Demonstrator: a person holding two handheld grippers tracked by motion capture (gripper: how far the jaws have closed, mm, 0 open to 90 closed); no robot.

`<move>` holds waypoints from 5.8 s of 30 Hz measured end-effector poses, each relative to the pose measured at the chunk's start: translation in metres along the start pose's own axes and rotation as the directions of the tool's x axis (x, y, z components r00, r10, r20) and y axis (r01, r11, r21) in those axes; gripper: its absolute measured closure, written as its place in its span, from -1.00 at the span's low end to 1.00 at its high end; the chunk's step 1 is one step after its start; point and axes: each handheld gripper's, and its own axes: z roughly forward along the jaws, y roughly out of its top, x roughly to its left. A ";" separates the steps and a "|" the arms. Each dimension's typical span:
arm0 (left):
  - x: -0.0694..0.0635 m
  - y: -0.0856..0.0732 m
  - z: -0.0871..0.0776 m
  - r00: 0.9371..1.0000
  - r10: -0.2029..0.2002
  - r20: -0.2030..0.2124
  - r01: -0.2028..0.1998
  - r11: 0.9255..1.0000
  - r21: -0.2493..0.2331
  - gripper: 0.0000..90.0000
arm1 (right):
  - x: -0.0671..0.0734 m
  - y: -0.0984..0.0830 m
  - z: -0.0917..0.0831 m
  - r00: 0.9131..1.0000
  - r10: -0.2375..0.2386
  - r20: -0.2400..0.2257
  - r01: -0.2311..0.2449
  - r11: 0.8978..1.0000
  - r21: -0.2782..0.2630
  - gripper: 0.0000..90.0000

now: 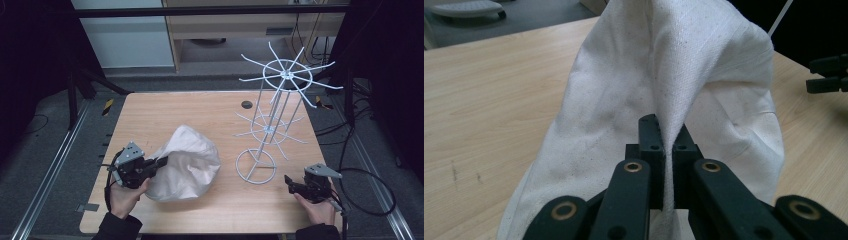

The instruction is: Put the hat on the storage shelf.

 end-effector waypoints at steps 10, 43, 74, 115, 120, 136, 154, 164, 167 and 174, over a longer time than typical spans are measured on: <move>-0.002 0.008 -0.021 1.000 -0.022 0.010 0.023 0.993 -0.116 0.96 | 0.001 -0.001 0.001 1.000 -0.016 0.011 0.016 1.000 -0.008 -0.52; -0.004 0.044 -0.065 0.999 -0.036 0.012 0.038 0.900 -0.434 0.96 | 0.002 -0.003 0.000 1.000 -0.013 0.020 0.014 1.000 -0.024 -0.54; -0.020 0.086 -0.063 0.992 -0.042 0.119 0.105 0.791 -0.602 0.95 | 0.001 -0.003 0.000 1.000 -0.014 0.017 0.015 0.999 -0.031 -0.55; -0.046 0.136 -0.059 0.979 0.000 0.204 0.139 0.731 -0.668 0.95 | 0.003 -0.002 0.000 1.000 -0.015 0.008 0.015 0.999 -0.040 -0.55; -0.052 0.146 -0.054 0.979 0.013 0.202 0.127 0.736 -0.664 0.95 | 0.003 -0.002 0.000 1.000 -0.011 0.006 0.011 0.999 -0.040 -0.55; -0.062 0.156 -0.029 0.976 0.017 0.217 0.128 0.763 -0.634 0.95 | 0.002 -0.002 -0.001 1.000 -0.006 0.002 0.006 0.999 -0.046 -0.55; -0.061 0.155 -0.007 0.977 -0.006 0.212 0.134 0.794 -0.593 0.95 | 0.002 -0.003 -0.001 1.000 -0.003 -0.002 0.003 0.999 -0.046 -0.55; -0.054 0.145 0.003 0.976 -0.025 0.215 0.145 0.813 -0.564 0.94 | 0.002 -0.003 0.000 1.000 -0.007 0.000 0.007 0.999 -0.045 -0.55; -0.052 0.143 0.007 0.977 -0.030 0.210 0.143 0.824 -0.548 0.94 | 0.002 -0.003 0.000 1.000 -0.008 0.000 0.008 0.999 -0.045 -0.55; -0.046 0.136 0.017 0.979 -0.033 0.200 0.133 0.848 -0.513 0.94 | 0.002 -0.003 0.000 1.000 -0.007 0.001 0.007 0.999 -0.044 -0.55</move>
